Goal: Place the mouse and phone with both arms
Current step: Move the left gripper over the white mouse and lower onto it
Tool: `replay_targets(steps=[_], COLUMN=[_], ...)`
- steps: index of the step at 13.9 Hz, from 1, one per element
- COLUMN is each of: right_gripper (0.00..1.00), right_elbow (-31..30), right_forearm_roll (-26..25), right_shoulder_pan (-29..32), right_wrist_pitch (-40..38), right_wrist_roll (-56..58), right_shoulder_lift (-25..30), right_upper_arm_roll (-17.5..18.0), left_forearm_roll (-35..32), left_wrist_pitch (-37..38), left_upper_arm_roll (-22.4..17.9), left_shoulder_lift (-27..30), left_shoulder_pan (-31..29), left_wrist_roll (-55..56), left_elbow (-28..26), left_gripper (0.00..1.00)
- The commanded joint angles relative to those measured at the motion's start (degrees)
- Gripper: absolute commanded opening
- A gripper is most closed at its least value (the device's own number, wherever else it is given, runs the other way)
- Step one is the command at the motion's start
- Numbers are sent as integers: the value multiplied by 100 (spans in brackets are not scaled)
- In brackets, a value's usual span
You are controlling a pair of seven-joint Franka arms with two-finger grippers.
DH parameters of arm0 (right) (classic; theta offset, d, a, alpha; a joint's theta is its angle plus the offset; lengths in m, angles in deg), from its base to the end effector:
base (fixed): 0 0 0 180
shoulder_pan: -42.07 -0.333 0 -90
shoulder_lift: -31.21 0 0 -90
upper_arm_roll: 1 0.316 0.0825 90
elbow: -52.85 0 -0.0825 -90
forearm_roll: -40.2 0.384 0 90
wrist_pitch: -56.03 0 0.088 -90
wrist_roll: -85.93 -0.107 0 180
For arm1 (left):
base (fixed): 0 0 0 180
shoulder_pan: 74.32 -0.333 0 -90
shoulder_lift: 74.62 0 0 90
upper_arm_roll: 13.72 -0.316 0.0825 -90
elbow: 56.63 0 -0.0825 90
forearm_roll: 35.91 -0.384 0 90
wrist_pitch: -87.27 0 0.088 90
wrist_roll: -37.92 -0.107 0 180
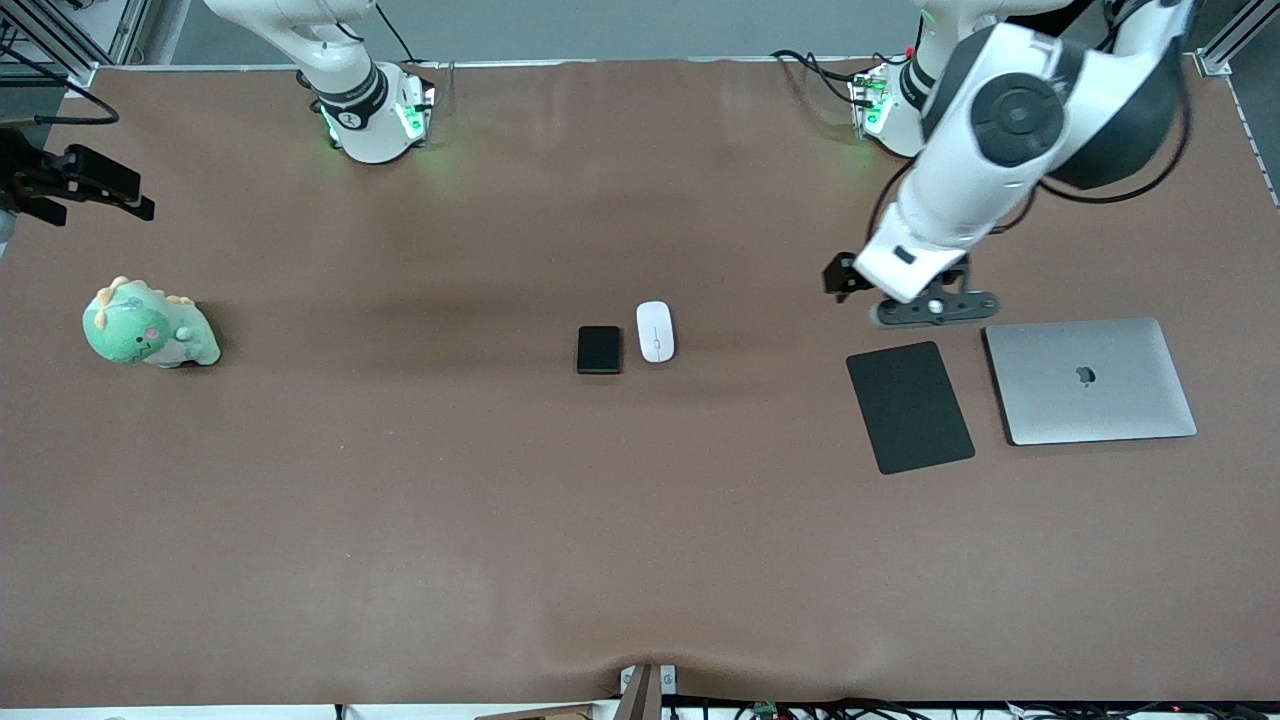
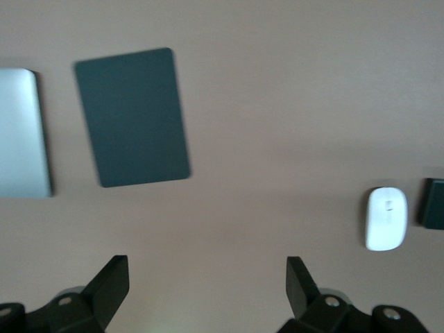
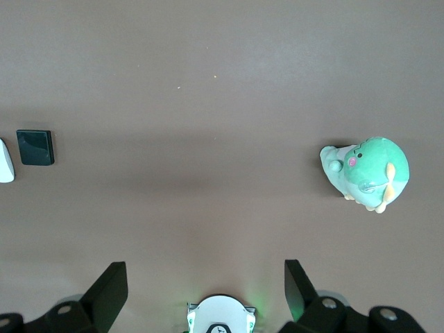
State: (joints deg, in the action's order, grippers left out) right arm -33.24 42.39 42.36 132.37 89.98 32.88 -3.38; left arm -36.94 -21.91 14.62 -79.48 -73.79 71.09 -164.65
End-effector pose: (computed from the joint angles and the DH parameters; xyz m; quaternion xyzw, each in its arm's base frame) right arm 0.5191 -0.0198 0.6525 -0.9972 -0.0153 0.0692 0.0235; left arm 0.5066 -0.2710 0.4608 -0.9990 -0.0345 0.0293 0.0039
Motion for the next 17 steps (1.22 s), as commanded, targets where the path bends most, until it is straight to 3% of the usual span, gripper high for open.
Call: replay_targets(steps=[1,4,7,13,17], right_gripper=[100,100,100,100,100], right_elbow=[154,154,154,145,145], right_forearm_roll=[36,36,36,36,45], right_shoulder_pan=[147,138,138,103,103], right_wrist_pitch=[-84,-84,-84,-84,-84], right_wrist_roll=[79,79,79,79,79], right_shoulder_lift=[-70,-70,-70,-79,-88], right_upper_arm_roll=[89,98,98,98,98], left_forearm_roll=[-28,-107,-598,-1908,-2155], left_wrist_pitch=[-462,-1094,-1711,-1879,-2238], left_upper_arm_roll=[233,224,224,198,154], left_shoulder_lift=[-453,-1120,-1727,-3291,-3829], left_shoulder_pan=[244,885,1308,2099,2320], left_wrist_roll=[750,1654,2280,3625,3837], left_elbow=[0,53,184,1334,1591], left_gripper=[100,100,100,100,100])
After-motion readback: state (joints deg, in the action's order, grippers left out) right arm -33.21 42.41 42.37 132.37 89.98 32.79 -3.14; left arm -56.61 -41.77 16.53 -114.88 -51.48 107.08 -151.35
